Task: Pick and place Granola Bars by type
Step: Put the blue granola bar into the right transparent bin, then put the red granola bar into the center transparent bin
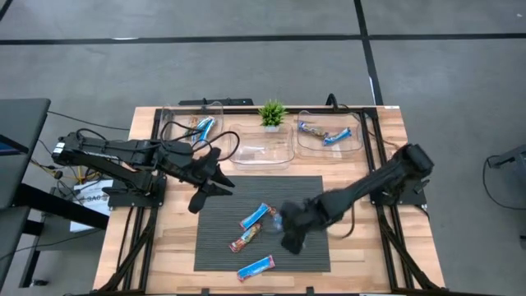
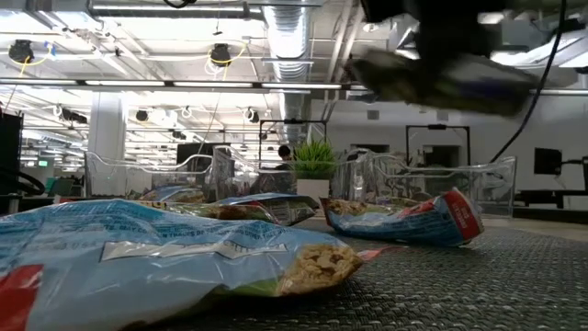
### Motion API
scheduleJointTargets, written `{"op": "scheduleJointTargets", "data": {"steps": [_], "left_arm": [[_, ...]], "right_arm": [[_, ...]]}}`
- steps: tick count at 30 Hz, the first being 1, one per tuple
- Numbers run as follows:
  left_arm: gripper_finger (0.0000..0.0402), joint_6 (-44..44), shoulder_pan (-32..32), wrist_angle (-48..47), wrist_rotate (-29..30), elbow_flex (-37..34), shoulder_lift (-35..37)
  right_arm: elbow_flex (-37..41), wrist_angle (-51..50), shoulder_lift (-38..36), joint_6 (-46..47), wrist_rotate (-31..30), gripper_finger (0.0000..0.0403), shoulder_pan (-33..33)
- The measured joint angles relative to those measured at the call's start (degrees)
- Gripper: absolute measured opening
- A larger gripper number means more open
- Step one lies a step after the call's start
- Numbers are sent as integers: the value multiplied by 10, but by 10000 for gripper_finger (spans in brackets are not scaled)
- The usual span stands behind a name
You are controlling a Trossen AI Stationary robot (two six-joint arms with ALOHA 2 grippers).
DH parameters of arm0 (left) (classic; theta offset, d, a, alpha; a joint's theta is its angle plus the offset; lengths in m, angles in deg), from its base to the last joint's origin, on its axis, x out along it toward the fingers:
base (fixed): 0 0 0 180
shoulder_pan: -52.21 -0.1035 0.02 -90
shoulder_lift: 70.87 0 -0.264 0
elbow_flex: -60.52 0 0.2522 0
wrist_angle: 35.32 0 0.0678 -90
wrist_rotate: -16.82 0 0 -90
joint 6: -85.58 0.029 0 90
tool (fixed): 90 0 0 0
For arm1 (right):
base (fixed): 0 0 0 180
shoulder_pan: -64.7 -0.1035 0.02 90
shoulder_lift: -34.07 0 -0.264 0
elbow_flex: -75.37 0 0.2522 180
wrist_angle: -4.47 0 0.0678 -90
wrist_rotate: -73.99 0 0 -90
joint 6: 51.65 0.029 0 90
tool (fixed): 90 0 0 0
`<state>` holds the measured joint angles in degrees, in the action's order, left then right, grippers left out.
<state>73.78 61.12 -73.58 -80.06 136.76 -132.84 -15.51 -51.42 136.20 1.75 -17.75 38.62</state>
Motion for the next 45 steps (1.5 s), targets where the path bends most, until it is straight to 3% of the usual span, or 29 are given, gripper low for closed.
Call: {"op": "scheduleJointTargets", "data": {"steps": [9, 18, 27, 31, 39, 45], "left_arm": [[104, 1, 0, 27, 101, 0, 0], [104, 11, 0, 36, 184, 0, 0], [104, 13, 0, 35, 210, 0, 0], [105, 13, 0, 34, 211, 0, 0], [105, 13, 0, 29, 211, 0, 0], [105, 10, 0, 28, 211, 0, 0]], "right_arm": [[0, -63, -127, 0, -197, 38, 123], [0, -212, -168, -42, -283, 36, 284], [0, -235, -151, -144, -279, 39, 434], [0, -234, -147, -185, -240, 51, 479], [0, -231, -147, -225, -234, 120, 511], [0, -177, -156, -277, -213, 179, 496]]}}
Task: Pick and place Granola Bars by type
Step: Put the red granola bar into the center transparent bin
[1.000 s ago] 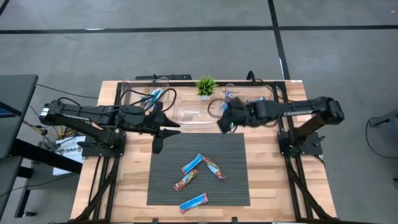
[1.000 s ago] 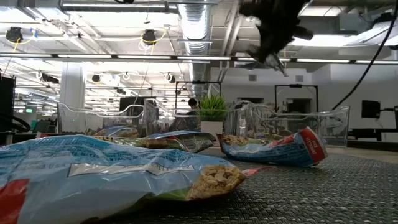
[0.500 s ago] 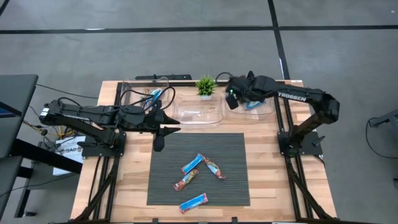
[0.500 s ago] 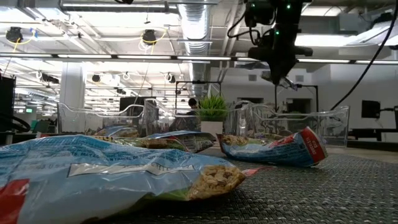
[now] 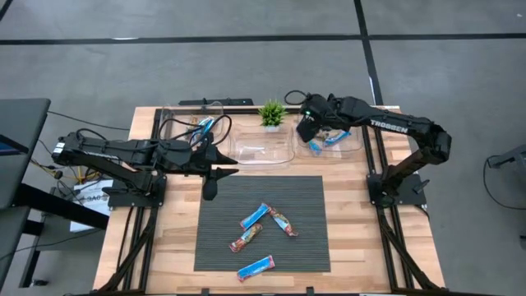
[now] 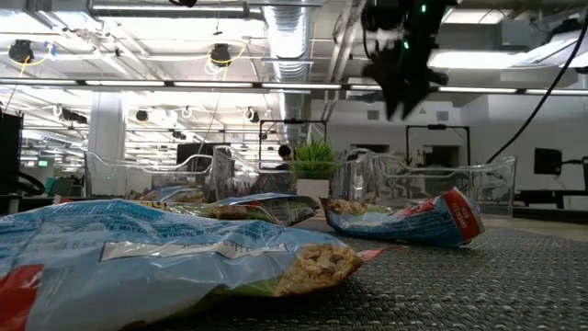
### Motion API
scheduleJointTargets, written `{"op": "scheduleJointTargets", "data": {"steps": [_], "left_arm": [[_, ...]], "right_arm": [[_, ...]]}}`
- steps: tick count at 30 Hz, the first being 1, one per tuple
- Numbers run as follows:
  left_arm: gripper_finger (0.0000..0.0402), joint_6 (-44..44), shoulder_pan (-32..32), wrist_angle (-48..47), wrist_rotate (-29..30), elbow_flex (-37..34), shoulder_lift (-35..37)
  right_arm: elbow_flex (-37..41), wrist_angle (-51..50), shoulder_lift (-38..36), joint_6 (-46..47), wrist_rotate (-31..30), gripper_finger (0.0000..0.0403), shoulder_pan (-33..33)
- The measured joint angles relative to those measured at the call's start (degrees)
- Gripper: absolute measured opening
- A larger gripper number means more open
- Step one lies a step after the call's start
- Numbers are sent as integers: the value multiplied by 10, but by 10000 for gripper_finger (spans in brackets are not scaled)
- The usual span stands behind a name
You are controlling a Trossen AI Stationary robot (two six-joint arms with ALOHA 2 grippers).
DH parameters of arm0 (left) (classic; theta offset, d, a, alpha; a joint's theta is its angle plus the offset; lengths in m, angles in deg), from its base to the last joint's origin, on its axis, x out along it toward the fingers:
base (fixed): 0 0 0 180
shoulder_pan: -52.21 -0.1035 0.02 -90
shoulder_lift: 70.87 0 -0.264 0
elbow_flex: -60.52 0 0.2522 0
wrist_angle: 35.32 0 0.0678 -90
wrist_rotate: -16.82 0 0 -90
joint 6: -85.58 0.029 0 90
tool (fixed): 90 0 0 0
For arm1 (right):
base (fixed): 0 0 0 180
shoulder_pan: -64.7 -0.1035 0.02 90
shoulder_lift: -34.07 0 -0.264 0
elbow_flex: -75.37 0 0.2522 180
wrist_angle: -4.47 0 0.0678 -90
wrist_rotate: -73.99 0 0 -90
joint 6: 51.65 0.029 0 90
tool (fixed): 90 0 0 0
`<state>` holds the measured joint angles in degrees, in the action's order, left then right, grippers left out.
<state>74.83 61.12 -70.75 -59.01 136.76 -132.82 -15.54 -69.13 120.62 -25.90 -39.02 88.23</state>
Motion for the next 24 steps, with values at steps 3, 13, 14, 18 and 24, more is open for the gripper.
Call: {"op": "scheduleJointTargets", "data": {"steps": [3, 13, 14, 18, 24], "left_arm": [[105, -15, 0, -14, 0, 0, -3], [105, -139, 0, -53, -49, 0, -110], [105, -158, 0, -60, -49, 0, -123], [105, -228, 0, -67, -47, 0, -177], [107, -305, 0, -73, -91, 0, -256]], "right_arm": [[0, 65, -26, -60, 57, 197, -29], [26, 110, -150, -84, 155, 206, -168], [35, 111, -160, -70, 155, 204, -184], [75, 107, -197, -8, 140, 198, -246], [134, 109, -236, 59, 126, 190, -337]]}}
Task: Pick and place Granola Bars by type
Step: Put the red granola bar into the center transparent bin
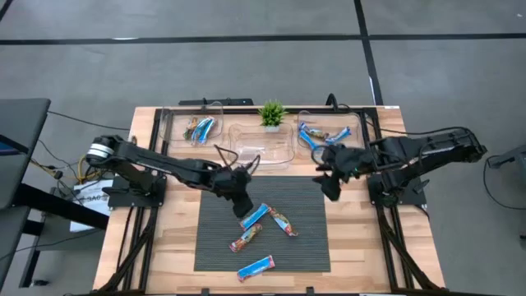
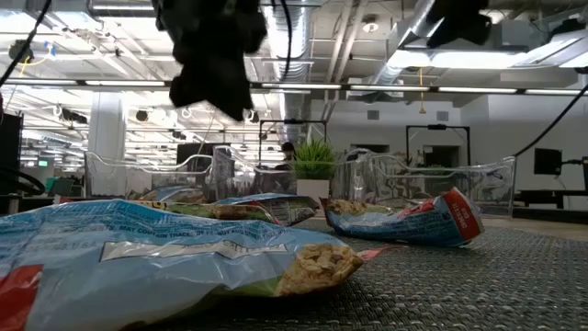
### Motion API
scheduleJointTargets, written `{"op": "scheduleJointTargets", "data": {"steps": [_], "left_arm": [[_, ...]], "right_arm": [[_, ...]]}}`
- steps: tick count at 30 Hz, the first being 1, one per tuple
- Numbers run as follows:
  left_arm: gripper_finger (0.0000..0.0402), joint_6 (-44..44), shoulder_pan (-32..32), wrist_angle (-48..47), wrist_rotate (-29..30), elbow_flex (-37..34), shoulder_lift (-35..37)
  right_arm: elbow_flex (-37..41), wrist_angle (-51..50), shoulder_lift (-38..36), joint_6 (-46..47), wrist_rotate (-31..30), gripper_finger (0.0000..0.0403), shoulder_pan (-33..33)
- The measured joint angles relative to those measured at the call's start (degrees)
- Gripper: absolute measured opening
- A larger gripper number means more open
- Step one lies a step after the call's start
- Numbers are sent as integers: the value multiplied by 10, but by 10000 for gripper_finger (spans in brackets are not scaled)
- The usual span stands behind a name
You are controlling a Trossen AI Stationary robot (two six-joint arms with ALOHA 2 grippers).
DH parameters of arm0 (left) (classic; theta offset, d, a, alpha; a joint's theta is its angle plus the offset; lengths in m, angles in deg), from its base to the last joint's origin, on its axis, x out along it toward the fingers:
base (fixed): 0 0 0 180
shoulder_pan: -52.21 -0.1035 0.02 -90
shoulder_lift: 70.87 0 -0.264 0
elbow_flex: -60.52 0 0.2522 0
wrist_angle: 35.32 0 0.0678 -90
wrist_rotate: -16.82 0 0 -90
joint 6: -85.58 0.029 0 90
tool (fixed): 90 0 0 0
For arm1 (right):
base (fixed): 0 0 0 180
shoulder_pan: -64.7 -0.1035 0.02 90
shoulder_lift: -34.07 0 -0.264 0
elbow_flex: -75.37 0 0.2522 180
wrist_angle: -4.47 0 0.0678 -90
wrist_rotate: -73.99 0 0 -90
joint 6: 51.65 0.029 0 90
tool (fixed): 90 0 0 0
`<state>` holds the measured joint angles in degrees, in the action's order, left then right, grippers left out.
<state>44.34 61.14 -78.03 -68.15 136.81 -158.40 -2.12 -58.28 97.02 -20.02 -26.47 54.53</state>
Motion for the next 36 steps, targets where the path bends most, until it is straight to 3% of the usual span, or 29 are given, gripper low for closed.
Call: {"op": "scheduleJointTargets", "data": {"steps": [5, 15, 23, 30, 36], "left_arm": [[110, -30, 9, 4, -41, 0, -59], [99, -70, 46, 80, -41, 10, -138], [100, -50, 53, 41, -33, 81, -219], [101, -11, 53, -29, 11, 151, -271], [44, 2, 52, -76, 28, 169, -272]], "right_arm": [[23, 17, -17, 20, 0, 187, -67], [25, 4, -16, -18, 35, 181, -147], [25, -19, -16, -37, 43, 174, -156], [25, -17, -16, -47, 46, 169, -156], [25, -17, -16, -53, 45, 164, -156]]}}
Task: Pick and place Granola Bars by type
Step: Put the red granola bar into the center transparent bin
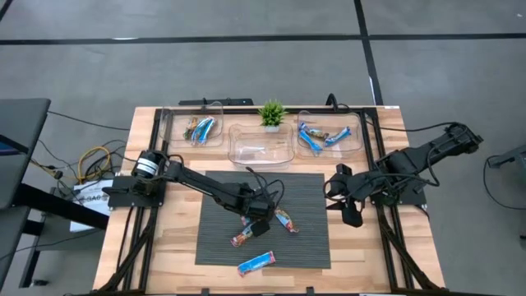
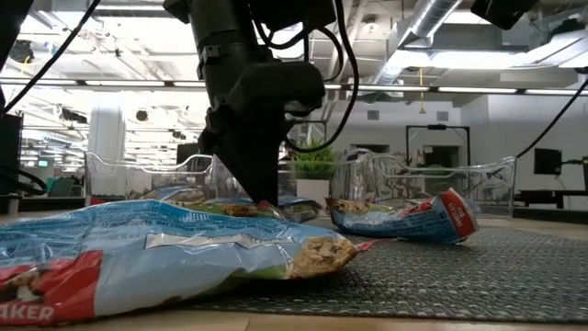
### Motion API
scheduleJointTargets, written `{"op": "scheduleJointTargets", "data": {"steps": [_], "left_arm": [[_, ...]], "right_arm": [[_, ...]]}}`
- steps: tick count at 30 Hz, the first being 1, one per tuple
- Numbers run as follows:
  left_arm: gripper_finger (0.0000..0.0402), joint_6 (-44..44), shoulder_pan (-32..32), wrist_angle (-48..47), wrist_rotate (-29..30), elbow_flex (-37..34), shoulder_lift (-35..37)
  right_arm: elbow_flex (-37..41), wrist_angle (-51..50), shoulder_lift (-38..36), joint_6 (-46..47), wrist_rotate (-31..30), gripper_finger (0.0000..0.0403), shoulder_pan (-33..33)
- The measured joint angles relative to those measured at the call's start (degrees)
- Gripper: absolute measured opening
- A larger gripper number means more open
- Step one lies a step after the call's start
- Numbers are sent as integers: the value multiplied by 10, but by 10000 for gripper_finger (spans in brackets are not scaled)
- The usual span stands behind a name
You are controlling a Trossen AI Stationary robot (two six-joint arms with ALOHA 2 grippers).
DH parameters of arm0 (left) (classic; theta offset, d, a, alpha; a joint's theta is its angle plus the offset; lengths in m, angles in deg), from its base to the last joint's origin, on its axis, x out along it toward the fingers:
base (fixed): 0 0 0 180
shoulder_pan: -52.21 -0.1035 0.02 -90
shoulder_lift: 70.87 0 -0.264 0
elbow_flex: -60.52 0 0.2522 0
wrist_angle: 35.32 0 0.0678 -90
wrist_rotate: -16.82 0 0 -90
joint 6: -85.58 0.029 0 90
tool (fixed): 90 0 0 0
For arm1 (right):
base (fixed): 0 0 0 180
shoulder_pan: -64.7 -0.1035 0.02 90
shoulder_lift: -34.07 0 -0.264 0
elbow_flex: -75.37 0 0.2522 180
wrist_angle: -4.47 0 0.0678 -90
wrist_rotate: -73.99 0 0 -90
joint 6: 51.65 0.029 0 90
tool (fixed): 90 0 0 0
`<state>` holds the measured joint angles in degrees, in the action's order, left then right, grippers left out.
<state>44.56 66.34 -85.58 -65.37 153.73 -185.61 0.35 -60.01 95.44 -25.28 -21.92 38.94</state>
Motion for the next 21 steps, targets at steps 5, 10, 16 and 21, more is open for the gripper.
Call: {"op": "scheduleJointTargets", "data": {"steps": [5, 10, 16, 21], "left_arm": [[6, 6, 0, -6, -5, 3, 1], [2, 0, -2, -4, 3, 3, 29], [0, -4, -15, -1, 23, 4, 75], [0, -18, -37, -1, 81, 4, 123]], "right_arm": [[0, 2, 0, -14, 0, 163, 0], [0, 23, 0, -34, -6, 163, 11], [0, 56, 0, -70, -2, 163, 38], [0, 77, 0, -94, -2, 163, 62]]}}
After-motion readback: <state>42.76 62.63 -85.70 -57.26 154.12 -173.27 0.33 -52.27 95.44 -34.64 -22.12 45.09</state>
